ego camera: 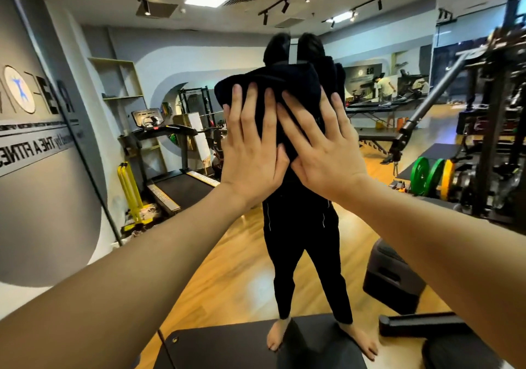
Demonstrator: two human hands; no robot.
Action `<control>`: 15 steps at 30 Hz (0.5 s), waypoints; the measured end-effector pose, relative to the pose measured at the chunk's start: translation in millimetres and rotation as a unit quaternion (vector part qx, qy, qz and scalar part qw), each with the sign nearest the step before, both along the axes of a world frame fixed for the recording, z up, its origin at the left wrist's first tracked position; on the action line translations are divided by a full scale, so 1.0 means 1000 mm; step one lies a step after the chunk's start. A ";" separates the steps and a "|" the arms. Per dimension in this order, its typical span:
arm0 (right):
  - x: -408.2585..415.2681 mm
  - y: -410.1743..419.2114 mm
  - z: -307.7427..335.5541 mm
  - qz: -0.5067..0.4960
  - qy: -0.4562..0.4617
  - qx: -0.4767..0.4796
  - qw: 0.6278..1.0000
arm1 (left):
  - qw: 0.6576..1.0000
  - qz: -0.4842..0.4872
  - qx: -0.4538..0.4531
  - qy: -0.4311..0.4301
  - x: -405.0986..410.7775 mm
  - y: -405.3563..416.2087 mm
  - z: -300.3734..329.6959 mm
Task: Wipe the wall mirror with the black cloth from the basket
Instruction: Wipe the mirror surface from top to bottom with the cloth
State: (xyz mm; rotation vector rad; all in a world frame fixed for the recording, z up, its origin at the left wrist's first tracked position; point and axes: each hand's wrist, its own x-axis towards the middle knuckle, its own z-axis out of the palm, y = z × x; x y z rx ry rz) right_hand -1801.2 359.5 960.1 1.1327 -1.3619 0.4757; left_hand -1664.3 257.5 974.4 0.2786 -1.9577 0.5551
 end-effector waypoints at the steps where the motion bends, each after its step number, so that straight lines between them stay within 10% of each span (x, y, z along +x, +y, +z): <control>1: -0.008 0.006 0.000 -0.001 0.000 0.003 1.000 | 1.000 0.002 0.001 0.002 -0.008 0.006 0.000; 15: -0.117 0.103 0.003 -0.033 0.004 0.003 0.999 | 1.000 -0.009 -0.005 0.007 -0.119 0.100 0.003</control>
